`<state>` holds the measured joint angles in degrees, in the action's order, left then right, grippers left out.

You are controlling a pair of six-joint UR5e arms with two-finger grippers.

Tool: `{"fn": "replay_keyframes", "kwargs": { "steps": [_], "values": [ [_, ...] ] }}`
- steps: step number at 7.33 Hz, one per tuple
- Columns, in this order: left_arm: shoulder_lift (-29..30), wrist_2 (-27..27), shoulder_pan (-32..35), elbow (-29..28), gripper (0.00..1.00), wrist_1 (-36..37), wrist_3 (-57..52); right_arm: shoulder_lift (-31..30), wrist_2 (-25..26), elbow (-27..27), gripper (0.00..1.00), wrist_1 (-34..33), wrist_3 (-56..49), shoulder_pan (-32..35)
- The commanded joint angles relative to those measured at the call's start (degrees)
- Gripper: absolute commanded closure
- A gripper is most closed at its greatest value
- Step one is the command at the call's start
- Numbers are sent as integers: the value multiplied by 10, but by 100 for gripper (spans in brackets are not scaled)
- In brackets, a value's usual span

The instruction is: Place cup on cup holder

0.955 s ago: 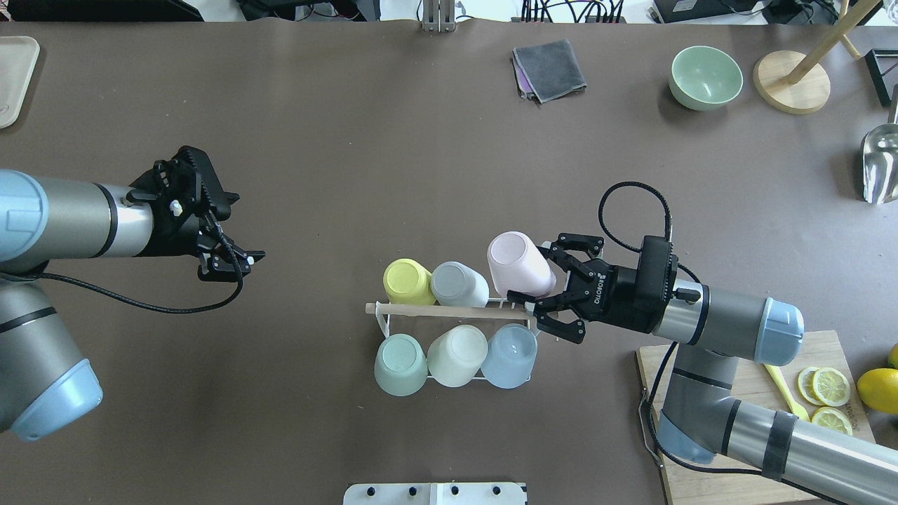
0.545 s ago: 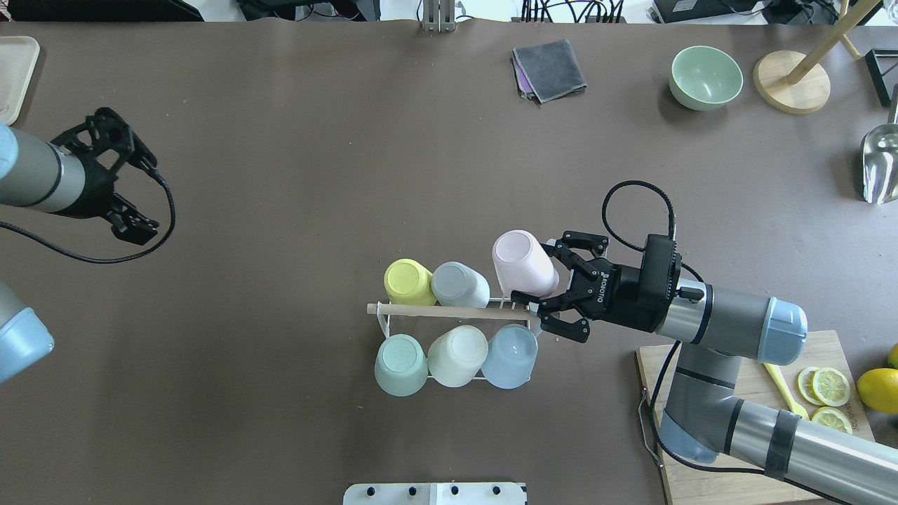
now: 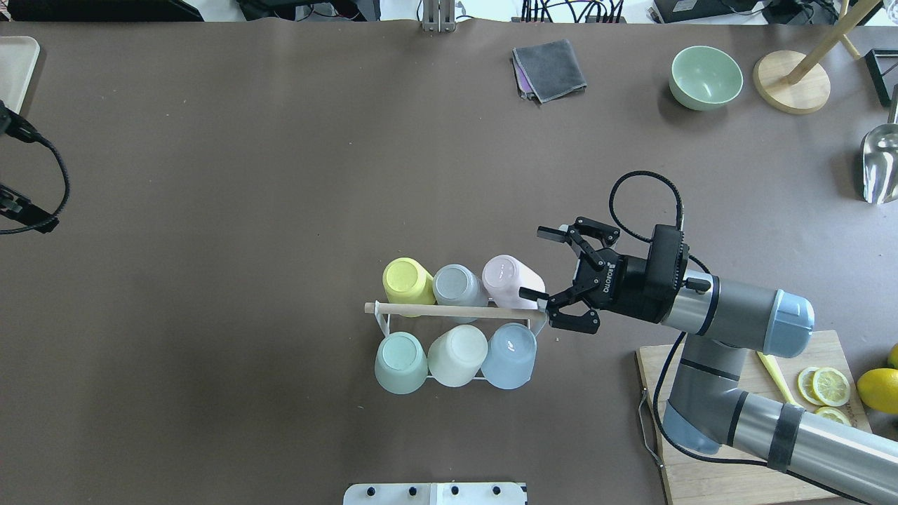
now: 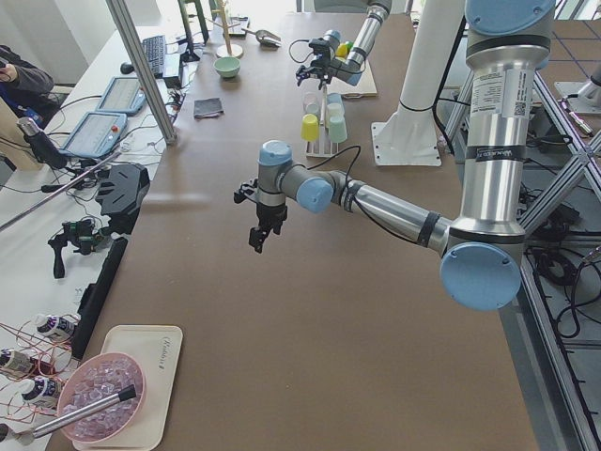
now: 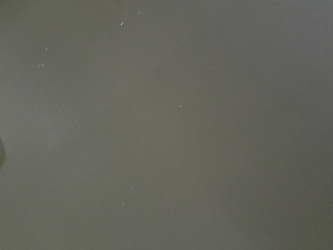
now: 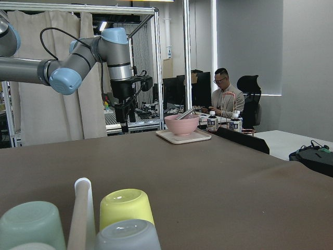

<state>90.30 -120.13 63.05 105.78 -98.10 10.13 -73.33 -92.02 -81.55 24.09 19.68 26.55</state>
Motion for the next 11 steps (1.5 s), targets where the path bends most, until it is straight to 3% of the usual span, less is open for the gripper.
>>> {"fn": "replay_keyframes", "kwargs": {
  "steps": [1,2,4,6,7,8,11],
  "values": [
    [-30,-73,75,-33,1,-1,2,-12,-51,-6,0,-6,2,44],
    [-44,-73,97,-36,1,0,3,-26,-106,-10,0,-24,10,82],
    [-62,-77,138,-38,1,16,5,-51,-276,-9,0,-65,57,176],
    [-46,-150,230,-19,1,144,5,-98,-418,-8,0,-146,60,270],
    [-47,-149,246,9,1,197,2,-111,-485,-8,0,-209,62,317],
    [-56,-148,248,6,1,197,-4,-128,-516,-11,0,-283,62,361],
    [-56,-123,248,-11,1,194,-125,-141,-522,-36,0,-593,55,478]
  ]
}}
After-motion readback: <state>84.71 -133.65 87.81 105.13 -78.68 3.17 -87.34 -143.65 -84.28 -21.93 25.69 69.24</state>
